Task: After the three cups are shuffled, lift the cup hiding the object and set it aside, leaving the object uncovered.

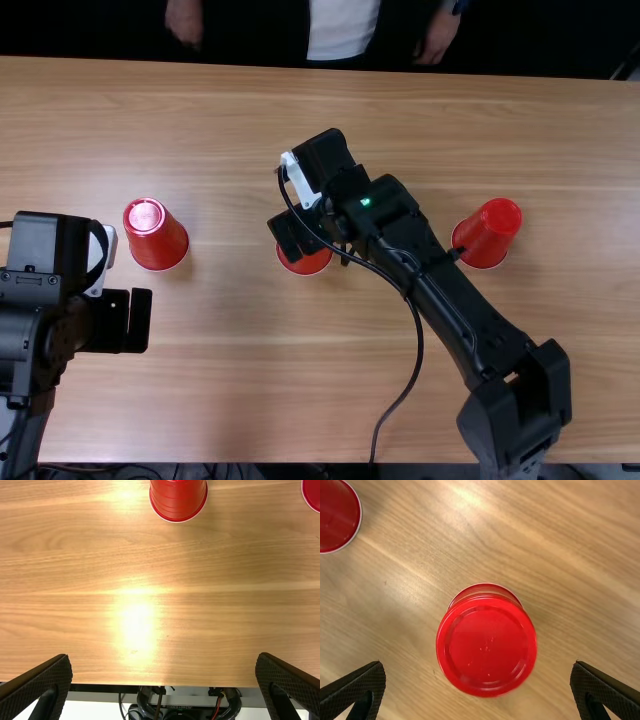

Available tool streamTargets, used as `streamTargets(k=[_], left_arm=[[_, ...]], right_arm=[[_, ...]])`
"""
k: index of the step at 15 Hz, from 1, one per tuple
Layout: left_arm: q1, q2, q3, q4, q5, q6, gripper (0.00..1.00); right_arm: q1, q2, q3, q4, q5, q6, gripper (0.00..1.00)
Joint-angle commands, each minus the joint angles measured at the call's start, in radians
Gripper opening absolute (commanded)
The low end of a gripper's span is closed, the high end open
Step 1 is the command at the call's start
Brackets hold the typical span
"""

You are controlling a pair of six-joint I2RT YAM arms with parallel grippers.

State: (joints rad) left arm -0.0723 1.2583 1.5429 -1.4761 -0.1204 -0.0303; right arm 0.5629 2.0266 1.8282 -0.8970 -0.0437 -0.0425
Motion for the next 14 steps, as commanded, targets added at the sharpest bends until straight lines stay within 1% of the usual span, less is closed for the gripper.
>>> streamTargets(k=[1,10,11,12,13,14], left_arm=[[-0.006,-0.014,-0.012,0.0,0.003,-0.003,1.0],[-0.003,-0.013,-0.01,0.0,0.003,-0.005,1.0],[-0.003,-0.013,-0.012,0.0,0.003,-0.005,1.0],[-0.001,-0.013,-0.012,0.0,0.003,-0.005,1.0],[-0.001,-0.013,-0.012,0.0,0.003,-0.005,1.0],[0.0,-0.013,-0.012,0.0,0.003,-0.003,1.0]], right_arm=[[0.009,0.037,0.029,0.007,0.0,0.009,1.0],[0.009,0.132,0.031,0.031,0.0,0.008,1.0],[0.009,0.141,0.031,0.031,0.0,0.008,0.98],[0.009,0.142,0.031,0.031,0.0,0.008,0.81],[0.009,0.142,0.031,0.031,0.001,0.008,0.61],[0.009,0.144,0.029,0.031,0.0,0.008,0.51]])
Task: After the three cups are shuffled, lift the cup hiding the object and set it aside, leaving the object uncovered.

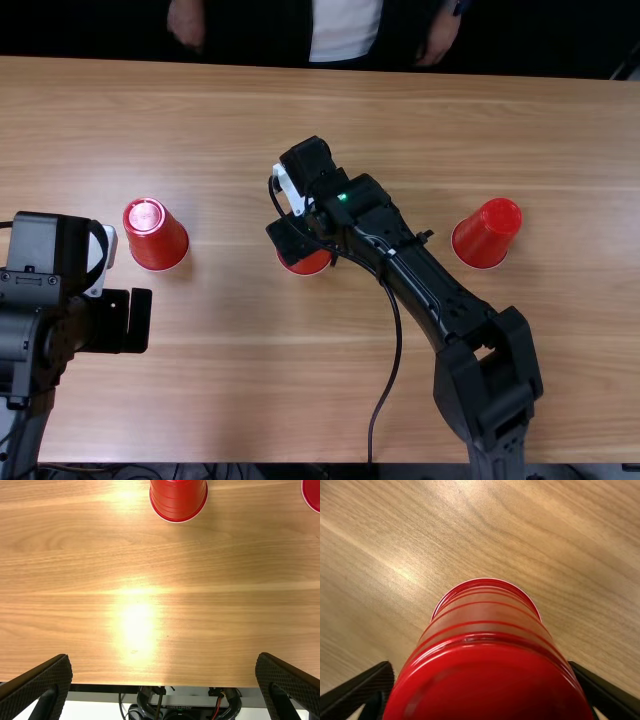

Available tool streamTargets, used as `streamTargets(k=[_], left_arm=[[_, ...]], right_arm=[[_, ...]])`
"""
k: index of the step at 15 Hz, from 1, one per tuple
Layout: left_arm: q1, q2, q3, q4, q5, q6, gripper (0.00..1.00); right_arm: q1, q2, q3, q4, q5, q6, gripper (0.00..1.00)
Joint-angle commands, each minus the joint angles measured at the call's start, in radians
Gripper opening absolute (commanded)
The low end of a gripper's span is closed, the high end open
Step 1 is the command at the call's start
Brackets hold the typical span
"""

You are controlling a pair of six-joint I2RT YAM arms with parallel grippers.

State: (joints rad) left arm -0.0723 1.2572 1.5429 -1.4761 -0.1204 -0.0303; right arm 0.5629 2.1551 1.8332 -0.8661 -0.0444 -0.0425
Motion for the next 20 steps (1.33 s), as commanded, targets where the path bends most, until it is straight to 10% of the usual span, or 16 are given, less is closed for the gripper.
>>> streamTargets(k=[1,7,20], left_arm=[[0.0,-0.012,-0.012,0.002,0.003,-0.003,1.0],[0.0,-0.01,-0.012,0.0,0.003,-0.003,1.0],[-0.006,-0.015,-0.024,0.0,0.001,0.003,1.0]], right_arm=[[0.009,0.015,0.024,0.0,0.0,0.008,0.38],[0.009,0.003,0.008,-0.006,0.0,0.008,0.02],[-0.038,-0.46,-0.244,-0.013,0.006,0.013,0.0]])
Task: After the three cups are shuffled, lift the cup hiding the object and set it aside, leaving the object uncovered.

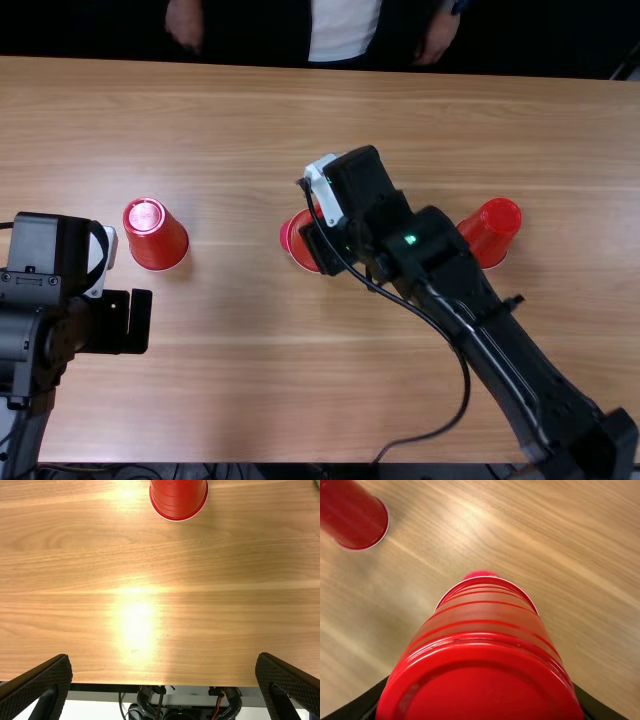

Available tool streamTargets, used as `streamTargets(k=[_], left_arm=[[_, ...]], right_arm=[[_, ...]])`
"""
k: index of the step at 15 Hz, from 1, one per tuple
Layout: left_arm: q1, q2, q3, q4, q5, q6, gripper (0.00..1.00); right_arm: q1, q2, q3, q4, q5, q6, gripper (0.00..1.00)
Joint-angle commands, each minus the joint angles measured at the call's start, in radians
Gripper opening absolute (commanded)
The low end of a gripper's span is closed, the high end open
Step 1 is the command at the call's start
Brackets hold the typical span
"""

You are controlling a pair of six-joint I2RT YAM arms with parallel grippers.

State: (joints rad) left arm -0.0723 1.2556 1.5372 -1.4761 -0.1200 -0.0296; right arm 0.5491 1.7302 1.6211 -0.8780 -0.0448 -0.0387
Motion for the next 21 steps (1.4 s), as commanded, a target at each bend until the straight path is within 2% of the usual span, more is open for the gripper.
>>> streamTargets(k=[1,5,7,12,14,16,18,20,21], left_arm=[[-0.006,-0.028,-0.02,0.0,0.0,0.0,1.0],[-0.006,-0.048,-0.038,0.002,0.0,0.002,1.0],[-0.006,-0.048,-0.04,0.0,0.0,0.002,1.0],[-0.006,-0.05,-0.042,0.0,0.0,0.004,1.0],[-0.006,-0.05,-0.042,0.0,0.0,0.002,1.0],[-0.007,-0.05,-0.04,0.0,0.0,0.002,1.0],[-0.006,-0.053,-0.038,0.0,0.0,0.002,1.0],[-0.006,-0.053,-0.038,0.0,0.0,0.002,1.0],[-0.006,-0.053,-0.038,0.0,0.0,0.002,1.0]], right_arm=[[-0.06,-0.089,-0.084,0.003,0.006,0.009,0.0],[-0.153,-0.258,-0.291,0.01,0.008,0.007,0.0],[-0.17,-0.296,-0.382,0.01,0.008,0.007,0.0],[-0.166,-0.242,-0.428,0.017,0.008,0.007,0.0],[-0.163,-0.179,-0.446,0.072,0.008,0.007,0.0],[-0.161,-0.175,-0.489,0.137,0.008,0.007,0.08],[-0.16,-0.173,-0.512,0.181,0.01,0.007,0.31],[-0.16,-0.17,-0.521,0.183,0.01,0.009,1.0],[-0.158,-0.172,-0.521,0.185,0.012,0.007,1.0]])
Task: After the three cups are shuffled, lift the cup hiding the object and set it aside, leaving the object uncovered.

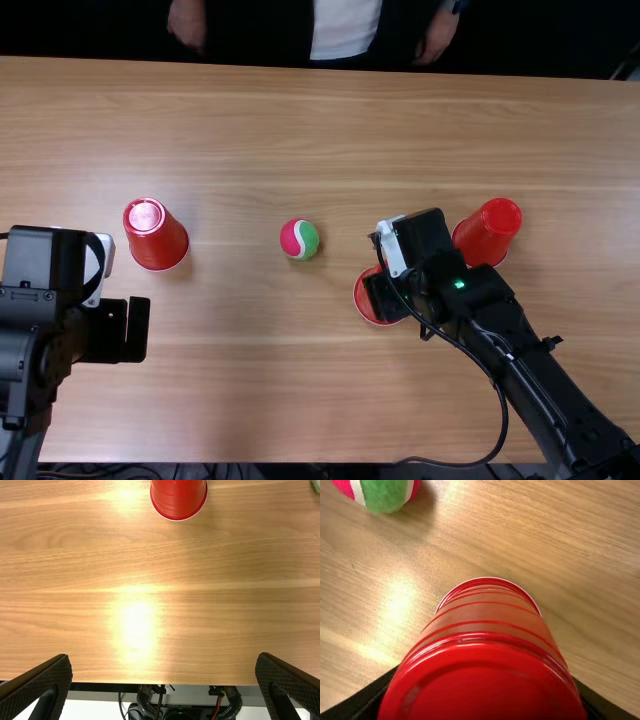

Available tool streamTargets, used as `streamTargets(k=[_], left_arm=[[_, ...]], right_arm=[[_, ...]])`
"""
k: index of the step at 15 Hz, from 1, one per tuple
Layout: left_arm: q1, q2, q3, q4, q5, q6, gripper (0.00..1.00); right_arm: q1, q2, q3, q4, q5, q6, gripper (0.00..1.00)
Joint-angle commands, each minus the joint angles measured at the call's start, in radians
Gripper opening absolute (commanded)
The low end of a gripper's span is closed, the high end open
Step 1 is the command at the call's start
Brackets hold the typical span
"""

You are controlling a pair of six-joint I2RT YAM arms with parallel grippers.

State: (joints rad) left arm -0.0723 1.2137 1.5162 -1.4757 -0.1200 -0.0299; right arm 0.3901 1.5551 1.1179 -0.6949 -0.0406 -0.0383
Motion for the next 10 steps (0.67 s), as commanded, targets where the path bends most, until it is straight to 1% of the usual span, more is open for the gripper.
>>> streamTargets(k=[1,3,7,8,9,10], left_arm=[[-0.006,-0.011,-0.017,-0.001,0.0,0.0,1.0],[-0.006,-0.013,-0.017,-0.001,0.0,0.0,1.0],[-0.006,-0.037,-0.016,-0.001,0.0,0.0,1.0],[-0.006,-0.049,-0.017,-0.001,0.0,0.0,1.0],[-0.006,-0.056,-0.017,0.001,0.0,-0.003,1.0],[-0.004,-0.057,-0.019,0.001,0.002,-0.003,1.0]], right_arm=[[0.001,-0.001,-0.017,0.002,0.006,0.007,1.0],[0.004,-0.015,-0.009,0.0,0.007,0.007,1.0],[0.0,-0.179,0.008,0.015,0.009,0.007,1.0],[-0.002,-0.225,0.01,0.015,0.019,0.007,1.0],[-0.008,-0.273,0.01,0.015,0.037,0.007,1.0],[-0.011,-0.323,0.01,0.005,0.042,0.005,1.0]])
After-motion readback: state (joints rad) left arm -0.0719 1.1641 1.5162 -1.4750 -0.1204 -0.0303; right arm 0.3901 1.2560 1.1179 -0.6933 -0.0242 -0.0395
